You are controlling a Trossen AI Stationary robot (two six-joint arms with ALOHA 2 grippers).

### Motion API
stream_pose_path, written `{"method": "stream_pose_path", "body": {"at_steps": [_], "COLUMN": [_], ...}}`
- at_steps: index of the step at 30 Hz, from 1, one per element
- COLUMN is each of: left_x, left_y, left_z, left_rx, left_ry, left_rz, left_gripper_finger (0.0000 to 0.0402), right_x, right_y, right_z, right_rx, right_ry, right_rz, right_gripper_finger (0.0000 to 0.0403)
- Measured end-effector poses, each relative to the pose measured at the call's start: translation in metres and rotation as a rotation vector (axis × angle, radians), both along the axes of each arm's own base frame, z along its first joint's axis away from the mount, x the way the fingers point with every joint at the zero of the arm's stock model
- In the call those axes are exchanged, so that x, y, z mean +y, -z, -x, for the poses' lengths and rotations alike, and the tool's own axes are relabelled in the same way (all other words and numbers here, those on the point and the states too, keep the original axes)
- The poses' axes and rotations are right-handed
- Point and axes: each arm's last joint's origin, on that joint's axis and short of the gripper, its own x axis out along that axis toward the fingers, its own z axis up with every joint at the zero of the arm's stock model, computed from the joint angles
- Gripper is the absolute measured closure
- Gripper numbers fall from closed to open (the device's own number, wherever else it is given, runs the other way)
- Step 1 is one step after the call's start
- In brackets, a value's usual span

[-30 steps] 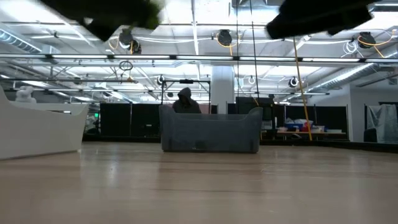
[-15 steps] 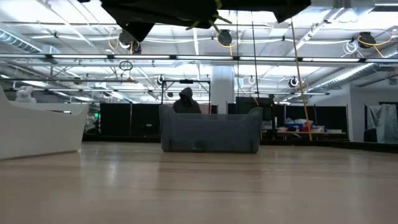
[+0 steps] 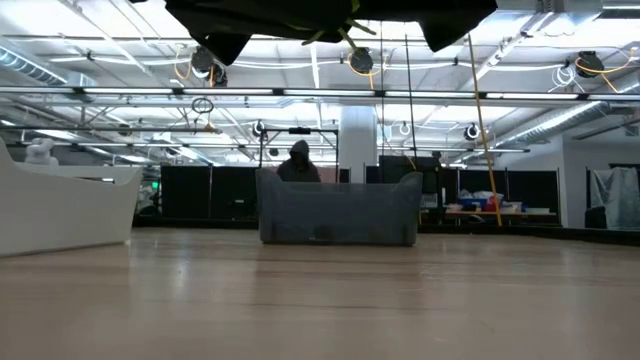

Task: Sort Halloween decoration
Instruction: Put the green spider toy into the orange bin

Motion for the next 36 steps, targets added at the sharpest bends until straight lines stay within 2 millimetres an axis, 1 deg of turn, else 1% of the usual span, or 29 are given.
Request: {"method": "stream_pose_path", "body": {"at_steps": [3,5,14,16,19,26,29,32,36], "left_x": [0.000,0.000,0.002,0.002,0.002,-0.001,-0.006,-0.011,-0.018], "left_y": [-0.001,-0.001,-0.001,-0.001,-0.001,-0.001,0.000,0.004,0.012], "left_z": [0.000,-0.001,-0.002,-0.001,-0.002,0.001,0.008,0.016,0.031], "left_rx": [-0.007,-0.011,-0.015,-0.021,-0.021,-0.028,-0.006,0.036,0.122], "left_ry": [0.000,0.000,-0.022,-0.039,-0.041,-0.062,-0.070,-0.092,-0.118], "left_rz": [0.006,0.009,-0.001,-0.013,-0.014,-0.002,-0.001,0.008,0.035], "left_gripper_finger": [0.0399,0.0399,0.0399,0.0392,0.0355,0.0213,0.0164,0.0138,0.0131], "right_x": [0.000,0.000,0.000,-0.001,-0.001,-0.001,-0.003,-0.006,-0.011], "right_y": [0.000,0.000,0.001,0.000,0.001,0.005,0.003,-0.011,-0.032], "right_z": [0.000,0.000,0.001,0.001,0.001,0.003,0.010,0.024,0.050], "right_rx": [0.000,-0.001,0.007,0.007,0.016,0.057,0.108,0.154,0.247], "right_ry": [-0.002,-0.004,-0.016,-0.015,-0.014,-0.015,-0.003,0.009,0.029], "right_rz": [-0.001,0.001,0.042,0.042,0.046,0.059,0.062,0.055,0.036], "right_gripper_finger": [0.0385,0.0398,0.0402,0.0402,0.0402,0.0403,0.0403,0.0403,0.0403]}}
